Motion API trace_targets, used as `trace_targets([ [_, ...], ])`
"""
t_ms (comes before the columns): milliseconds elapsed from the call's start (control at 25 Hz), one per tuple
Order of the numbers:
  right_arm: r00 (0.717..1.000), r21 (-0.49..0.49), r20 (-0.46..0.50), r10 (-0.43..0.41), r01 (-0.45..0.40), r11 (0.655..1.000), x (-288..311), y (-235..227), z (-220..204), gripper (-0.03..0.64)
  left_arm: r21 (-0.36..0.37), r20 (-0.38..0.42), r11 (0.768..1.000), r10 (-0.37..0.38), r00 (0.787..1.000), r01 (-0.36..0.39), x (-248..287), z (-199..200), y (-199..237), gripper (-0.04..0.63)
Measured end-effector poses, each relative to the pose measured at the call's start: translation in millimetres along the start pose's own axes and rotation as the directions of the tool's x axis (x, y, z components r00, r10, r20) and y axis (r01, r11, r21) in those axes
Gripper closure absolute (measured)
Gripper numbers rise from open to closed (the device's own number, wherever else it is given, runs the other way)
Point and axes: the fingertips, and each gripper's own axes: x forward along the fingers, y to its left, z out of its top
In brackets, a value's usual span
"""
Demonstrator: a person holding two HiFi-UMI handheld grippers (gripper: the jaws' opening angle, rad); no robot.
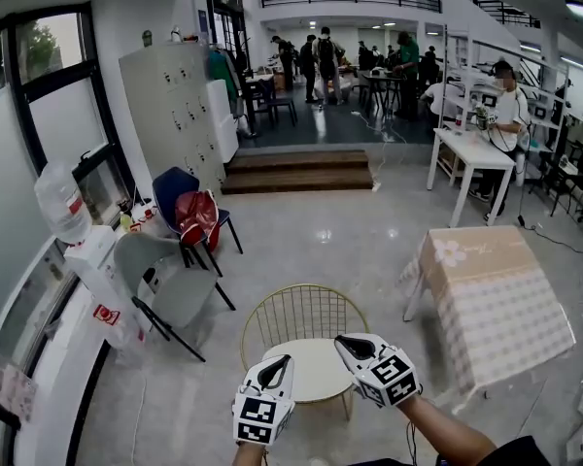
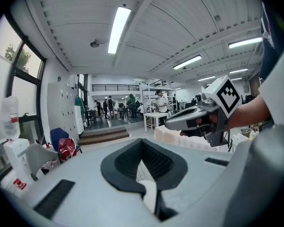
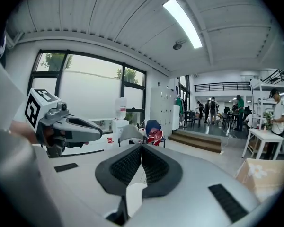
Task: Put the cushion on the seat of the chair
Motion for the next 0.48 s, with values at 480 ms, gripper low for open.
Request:
trace_targets([
  [480,0.992,0.035,0.129,-0.014,0.009,0.999,-79.9,-9.9,33.5,0.598,-0.081,0.076,0.997,-0.002,0.997,0.008,-16.9,32.9,-59.4,0.591],
])
